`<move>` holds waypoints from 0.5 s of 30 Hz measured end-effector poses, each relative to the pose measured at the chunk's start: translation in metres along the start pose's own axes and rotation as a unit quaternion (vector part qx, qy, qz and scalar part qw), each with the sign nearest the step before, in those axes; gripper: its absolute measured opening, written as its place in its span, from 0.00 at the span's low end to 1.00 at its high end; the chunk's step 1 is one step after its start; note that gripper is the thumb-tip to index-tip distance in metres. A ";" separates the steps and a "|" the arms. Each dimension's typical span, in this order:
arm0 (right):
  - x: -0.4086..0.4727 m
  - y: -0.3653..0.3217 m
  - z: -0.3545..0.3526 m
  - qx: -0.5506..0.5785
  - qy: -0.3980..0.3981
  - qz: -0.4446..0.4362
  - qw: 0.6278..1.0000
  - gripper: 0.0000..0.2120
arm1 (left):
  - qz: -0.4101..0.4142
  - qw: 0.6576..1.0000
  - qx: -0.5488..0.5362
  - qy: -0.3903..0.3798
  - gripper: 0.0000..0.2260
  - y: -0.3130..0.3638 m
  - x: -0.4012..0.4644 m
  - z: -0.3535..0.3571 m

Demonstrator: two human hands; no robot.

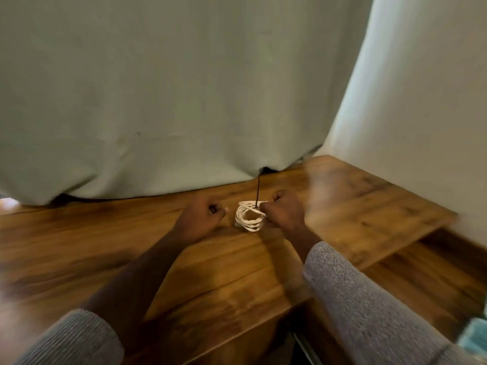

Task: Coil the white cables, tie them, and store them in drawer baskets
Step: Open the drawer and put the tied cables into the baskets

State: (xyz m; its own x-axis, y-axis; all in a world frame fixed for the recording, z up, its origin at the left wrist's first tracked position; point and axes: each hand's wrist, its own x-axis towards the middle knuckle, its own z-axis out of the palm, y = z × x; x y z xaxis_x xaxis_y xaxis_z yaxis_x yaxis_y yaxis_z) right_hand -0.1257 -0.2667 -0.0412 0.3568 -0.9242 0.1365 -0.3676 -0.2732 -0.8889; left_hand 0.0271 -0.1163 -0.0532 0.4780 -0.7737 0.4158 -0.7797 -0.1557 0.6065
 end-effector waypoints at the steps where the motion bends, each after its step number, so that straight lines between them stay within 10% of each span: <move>1: 0.000 0.007 -0.015 0.000 0.017 0.008 1.000 0.10 | 0.020 1.000 -0.017 -0.008 0.12 0.011 0.008 0.014; 15: -0.066 0.112 -0.268 -0.033 0.316 0.170 0.933 0.06 | 0.228 0.944 -0.152 -0.184 0.10 0.191 0.020 0.184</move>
State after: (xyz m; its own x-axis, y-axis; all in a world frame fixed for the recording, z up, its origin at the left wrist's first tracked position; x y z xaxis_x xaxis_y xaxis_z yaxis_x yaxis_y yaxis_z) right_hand -0.4202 -0.3078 -0.0326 -0.3594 -0.9278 0.1006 -0.4261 0.0673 -0.9022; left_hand -0.1862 -0.2747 -0.0536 -0.0957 -0.8877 0.4504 -0.6919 0.3846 0.6110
